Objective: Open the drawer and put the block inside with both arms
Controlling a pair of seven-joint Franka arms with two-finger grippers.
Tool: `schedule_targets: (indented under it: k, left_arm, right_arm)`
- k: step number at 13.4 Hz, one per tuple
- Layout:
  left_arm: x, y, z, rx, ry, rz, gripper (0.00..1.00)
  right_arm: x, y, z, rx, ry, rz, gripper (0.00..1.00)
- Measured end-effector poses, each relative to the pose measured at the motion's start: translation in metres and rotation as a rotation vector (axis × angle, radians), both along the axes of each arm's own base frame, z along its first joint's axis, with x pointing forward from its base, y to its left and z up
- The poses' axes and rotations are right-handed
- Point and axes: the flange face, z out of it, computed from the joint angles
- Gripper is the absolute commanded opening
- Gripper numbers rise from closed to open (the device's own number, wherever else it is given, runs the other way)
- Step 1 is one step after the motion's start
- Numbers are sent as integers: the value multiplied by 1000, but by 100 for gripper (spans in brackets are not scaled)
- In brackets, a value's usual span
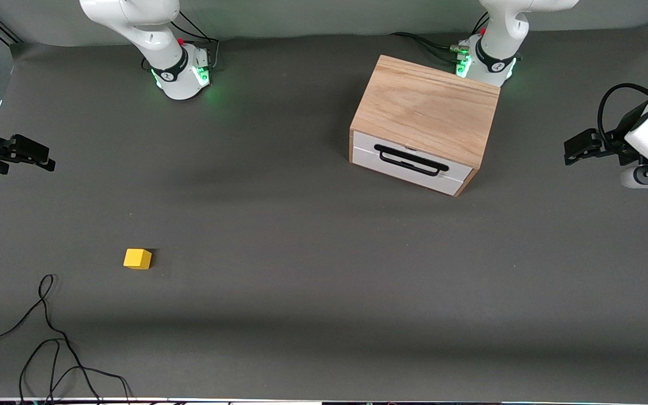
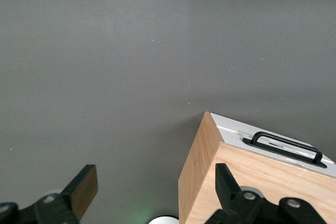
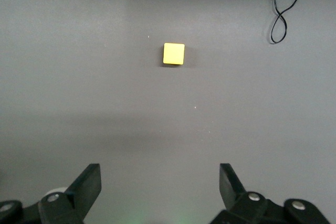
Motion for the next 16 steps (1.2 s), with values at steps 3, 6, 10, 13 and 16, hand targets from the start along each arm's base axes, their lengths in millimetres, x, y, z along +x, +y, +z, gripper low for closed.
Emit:
schedule_targets:
  k: [3,6,10,13,16]
  left_arm:
    - [0,-1,-1,0,1,-3,100]
    - [1,-1,-1,0,2,-3,100]
    - [1,-1,-1,0,2,-2,100]
    - [1,-1,-2,0,3,-2,100]
    - [1,-1,-2,0,3,-2,100]
  right_arm:
    - [0,0,0,0,0,0,100]
    - [0,2,0,0,0,3,100]
    - [7,-5,-9,-1,-1,5,100]
    - [20,-28,-27,-3,-10,29,100]
    - [34,-35,-48,-6,-5,29,100]
